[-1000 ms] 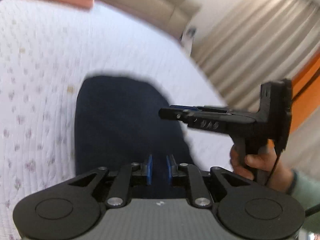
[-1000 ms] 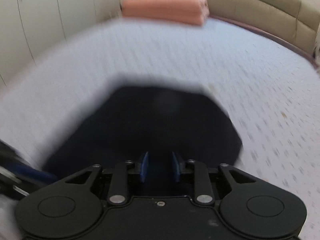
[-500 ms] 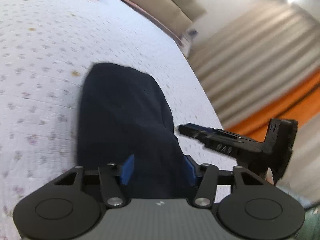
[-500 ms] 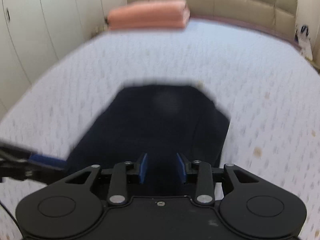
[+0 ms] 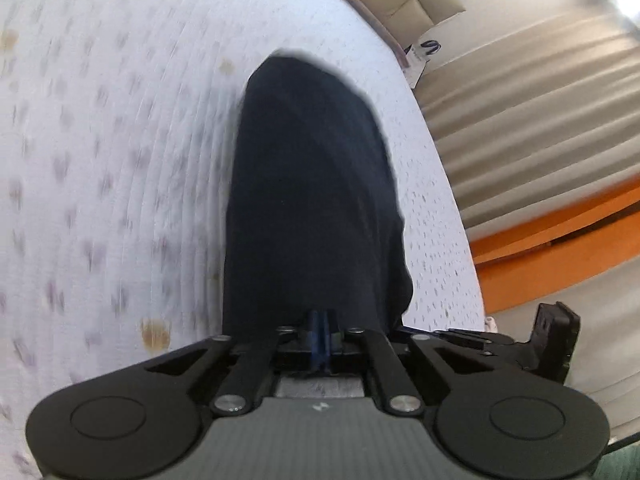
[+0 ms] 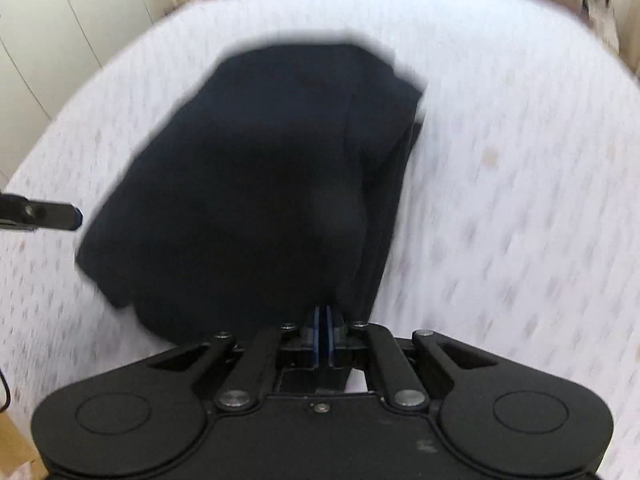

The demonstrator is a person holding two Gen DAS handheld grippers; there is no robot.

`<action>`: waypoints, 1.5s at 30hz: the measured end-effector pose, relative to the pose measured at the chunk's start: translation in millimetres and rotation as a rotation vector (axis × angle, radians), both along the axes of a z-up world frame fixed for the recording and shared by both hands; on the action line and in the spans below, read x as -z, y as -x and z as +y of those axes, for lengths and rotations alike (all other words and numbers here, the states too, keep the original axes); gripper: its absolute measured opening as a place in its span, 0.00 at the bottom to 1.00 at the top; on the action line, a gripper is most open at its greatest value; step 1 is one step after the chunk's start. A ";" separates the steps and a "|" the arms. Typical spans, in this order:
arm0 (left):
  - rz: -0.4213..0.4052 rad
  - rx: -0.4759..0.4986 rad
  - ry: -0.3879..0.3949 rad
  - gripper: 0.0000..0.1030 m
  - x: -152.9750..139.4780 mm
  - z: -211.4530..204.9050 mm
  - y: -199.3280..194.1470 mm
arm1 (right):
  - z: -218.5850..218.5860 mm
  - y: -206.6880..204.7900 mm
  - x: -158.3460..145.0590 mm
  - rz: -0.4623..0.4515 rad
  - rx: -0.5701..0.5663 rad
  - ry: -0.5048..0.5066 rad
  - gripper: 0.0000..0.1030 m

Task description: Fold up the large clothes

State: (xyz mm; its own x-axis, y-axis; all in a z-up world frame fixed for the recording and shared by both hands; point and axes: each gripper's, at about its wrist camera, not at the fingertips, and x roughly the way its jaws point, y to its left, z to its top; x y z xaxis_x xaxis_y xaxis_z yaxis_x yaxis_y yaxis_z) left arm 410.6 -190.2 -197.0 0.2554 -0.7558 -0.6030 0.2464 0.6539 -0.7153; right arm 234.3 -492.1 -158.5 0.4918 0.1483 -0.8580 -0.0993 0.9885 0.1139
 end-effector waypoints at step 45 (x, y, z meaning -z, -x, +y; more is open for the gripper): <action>-0.173 0.034 -0.120 0.22 -35.3 13.9 -8.7 | -11.3 -4.4 -4.1 -0.031 0.066 0.121 0.77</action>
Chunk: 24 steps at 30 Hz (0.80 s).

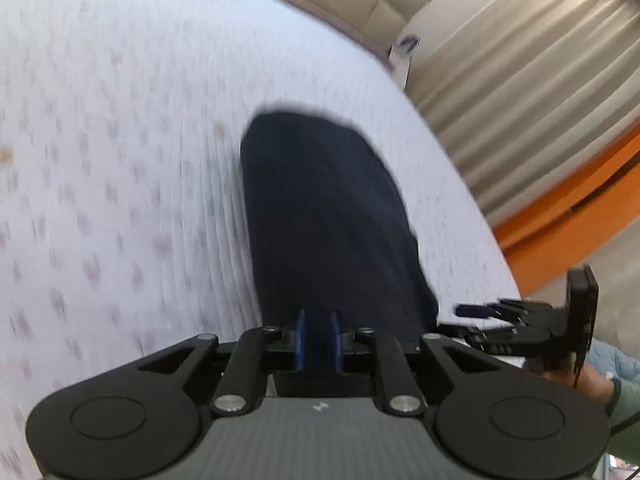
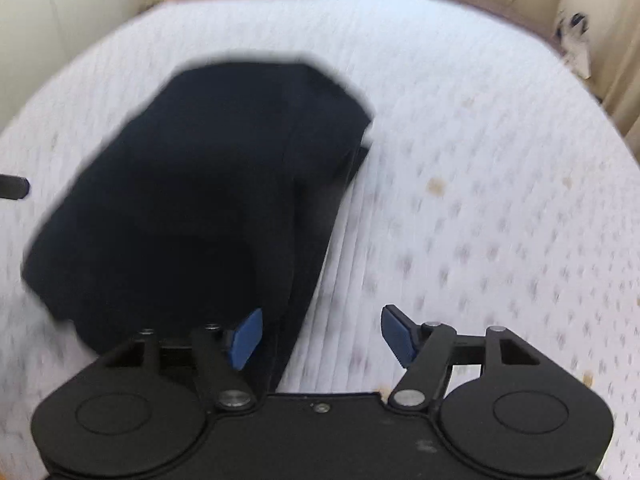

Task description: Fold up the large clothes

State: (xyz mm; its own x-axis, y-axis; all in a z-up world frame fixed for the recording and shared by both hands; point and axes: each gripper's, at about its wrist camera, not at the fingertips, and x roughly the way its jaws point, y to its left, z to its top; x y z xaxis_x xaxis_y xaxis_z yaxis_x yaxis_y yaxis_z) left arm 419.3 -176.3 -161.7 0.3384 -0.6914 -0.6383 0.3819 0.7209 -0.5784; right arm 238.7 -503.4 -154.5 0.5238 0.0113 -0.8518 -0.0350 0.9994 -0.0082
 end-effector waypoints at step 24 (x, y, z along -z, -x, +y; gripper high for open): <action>0.342 0.024 0.141 0.90 82.2 -51.2 -112.2 | -67.8 -74.1 71.2 0.109 0.192 -0.745 1.00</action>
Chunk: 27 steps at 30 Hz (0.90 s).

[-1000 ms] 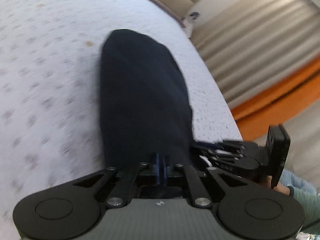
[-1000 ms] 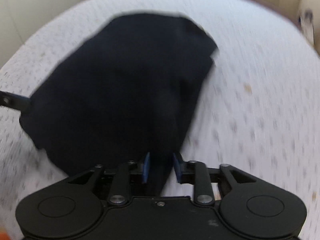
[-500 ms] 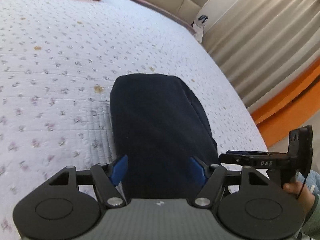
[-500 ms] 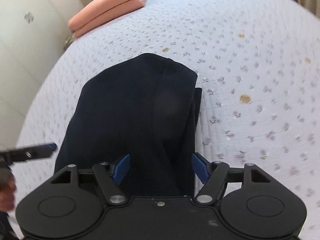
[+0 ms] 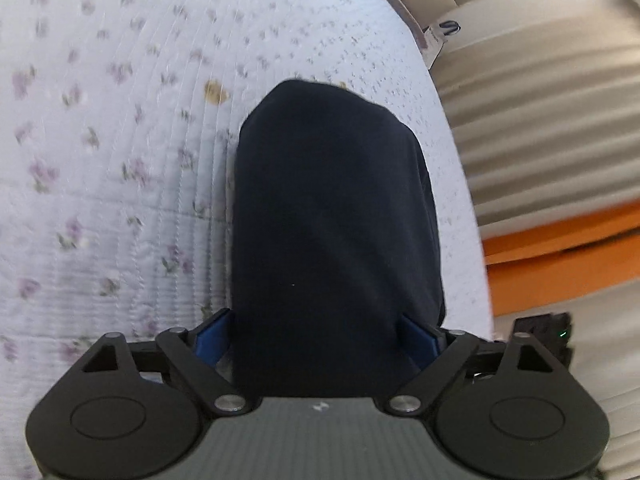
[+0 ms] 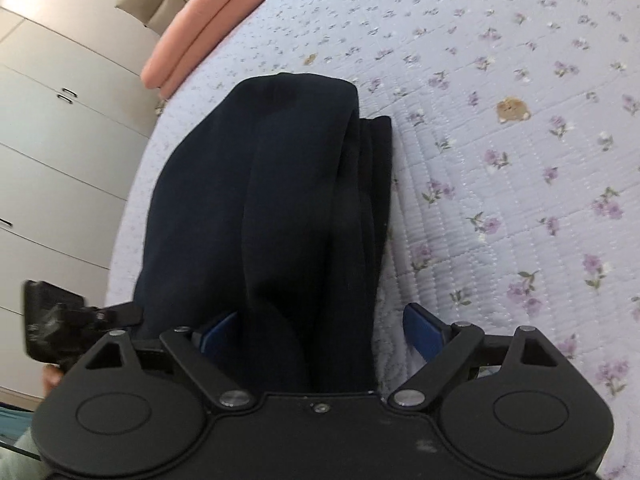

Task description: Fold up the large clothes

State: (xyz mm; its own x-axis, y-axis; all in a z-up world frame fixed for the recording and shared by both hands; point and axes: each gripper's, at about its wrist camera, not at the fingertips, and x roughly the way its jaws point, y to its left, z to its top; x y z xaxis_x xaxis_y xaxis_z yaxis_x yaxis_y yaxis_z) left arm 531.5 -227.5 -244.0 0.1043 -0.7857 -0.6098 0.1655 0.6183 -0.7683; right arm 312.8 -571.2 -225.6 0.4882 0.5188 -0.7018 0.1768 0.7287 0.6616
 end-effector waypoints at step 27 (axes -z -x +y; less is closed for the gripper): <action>-0.110 -0.108 0.176 0.51 -87.7 135.6 99.6 | 166.2 69.4 -117.3 -0.164 -0.275 -0.031 0.71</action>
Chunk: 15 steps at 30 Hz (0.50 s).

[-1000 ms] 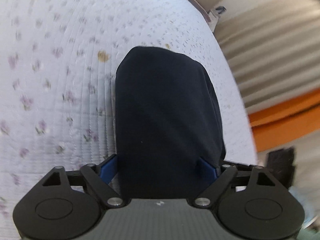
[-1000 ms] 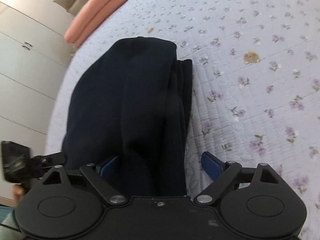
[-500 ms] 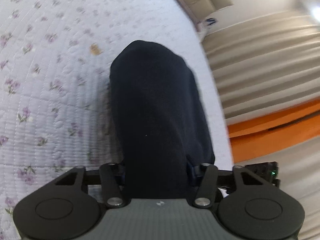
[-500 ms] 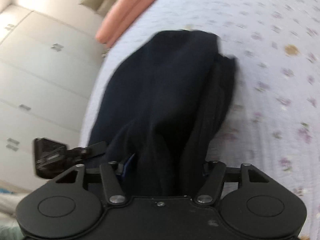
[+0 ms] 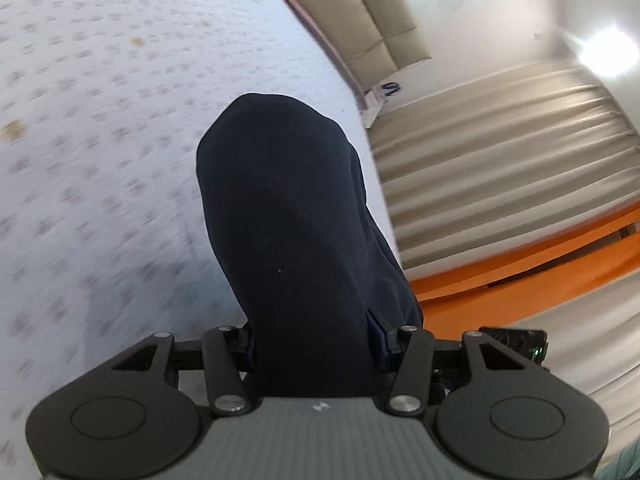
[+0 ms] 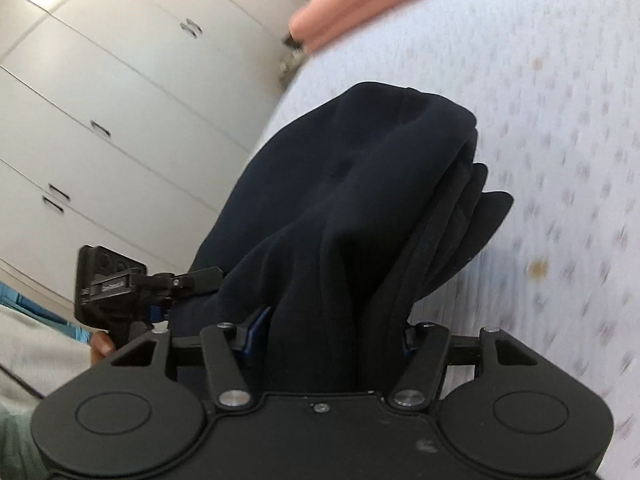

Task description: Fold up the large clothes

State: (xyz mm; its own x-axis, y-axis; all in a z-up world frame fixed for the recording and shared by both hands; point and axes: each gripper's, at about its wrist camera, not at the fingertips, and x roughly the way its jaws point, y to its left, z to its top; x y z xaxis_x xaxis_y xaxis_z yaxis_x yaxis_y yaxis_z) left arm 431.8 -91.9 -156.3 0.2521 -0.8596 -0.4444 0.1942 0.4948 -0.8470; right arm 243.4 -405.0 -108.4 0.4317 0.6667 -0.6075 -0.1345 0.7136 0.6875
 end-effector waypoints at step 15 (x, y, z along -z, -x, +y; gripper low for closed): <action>-0.026 -0.125 -0.304 0.63 12.8 64.8 27.1 | 40.2 -4.2 -22.1 -0.038 0.054 0.433 0.83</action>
State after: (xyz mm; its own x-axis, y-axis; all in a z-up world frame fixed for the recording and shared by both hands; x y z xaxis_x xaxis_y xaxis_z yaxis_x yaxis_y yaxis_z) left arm 404.7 -27.1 -169.1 0.3623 -0.6504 -0.6676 0.1359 0.7455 -0.6525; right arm 247.6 -364.8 -86.3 0.4865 0.3299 -0.8090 -0.1091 0.9416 0.3185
